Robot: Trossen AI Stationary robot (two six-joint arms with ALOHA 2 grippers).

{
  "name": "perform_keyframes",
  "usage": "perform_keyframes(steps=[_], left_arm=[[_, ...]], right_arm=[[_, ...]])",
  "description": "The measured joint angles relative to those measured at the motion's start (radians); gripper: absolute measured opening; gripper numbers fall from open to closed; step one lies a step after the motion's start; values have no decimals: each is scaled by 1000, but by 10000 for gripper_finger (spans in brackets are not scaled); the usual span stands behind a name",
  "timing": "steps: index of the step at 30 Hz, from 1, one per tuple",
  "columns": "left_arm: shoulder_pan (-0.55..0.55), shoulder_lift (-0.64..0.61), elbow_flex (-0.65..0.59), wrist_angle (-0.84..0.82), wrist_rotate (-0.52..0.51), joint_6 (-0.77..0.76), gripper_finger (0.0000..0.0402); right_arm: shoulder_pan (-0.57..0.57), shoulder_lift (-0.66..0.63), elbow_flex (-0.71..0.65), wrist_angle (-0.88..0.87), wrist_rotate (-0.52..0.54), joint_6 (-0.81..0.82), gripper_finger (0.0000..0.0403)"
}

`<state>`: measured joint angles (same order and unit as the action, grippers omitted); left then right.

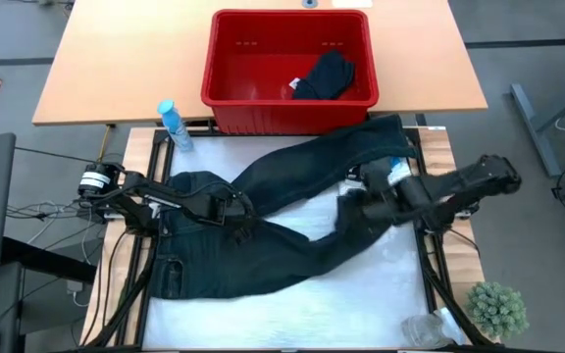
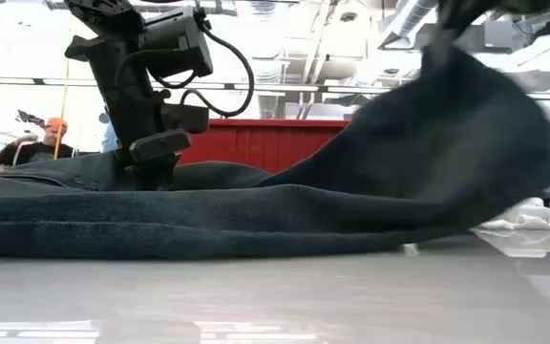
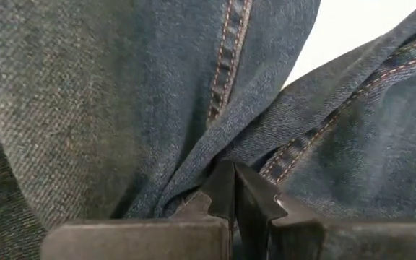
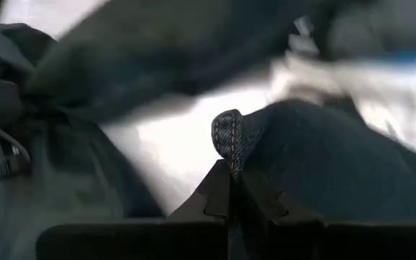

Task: Fold laundry
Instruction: Fold the blue pants

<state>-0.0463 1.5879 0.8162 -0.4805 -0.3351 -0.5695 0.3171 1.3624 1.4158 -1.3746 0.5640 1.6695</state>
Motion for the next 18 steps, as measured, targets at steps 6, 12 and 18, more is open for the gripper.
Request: perform_keyframes(steps=[6,12,18], left_arm=[[0,0,0,-3,23,1,0],[-7,0,-1,-17,60,1,0],[-19,0,-1,-57,61,9,0]], right_arm=[[-224,43,-4,140,39,-363,41],[-439,114,-5,105,-78,-592,69],[-444,126,-5,-24,-82,-750,140]])
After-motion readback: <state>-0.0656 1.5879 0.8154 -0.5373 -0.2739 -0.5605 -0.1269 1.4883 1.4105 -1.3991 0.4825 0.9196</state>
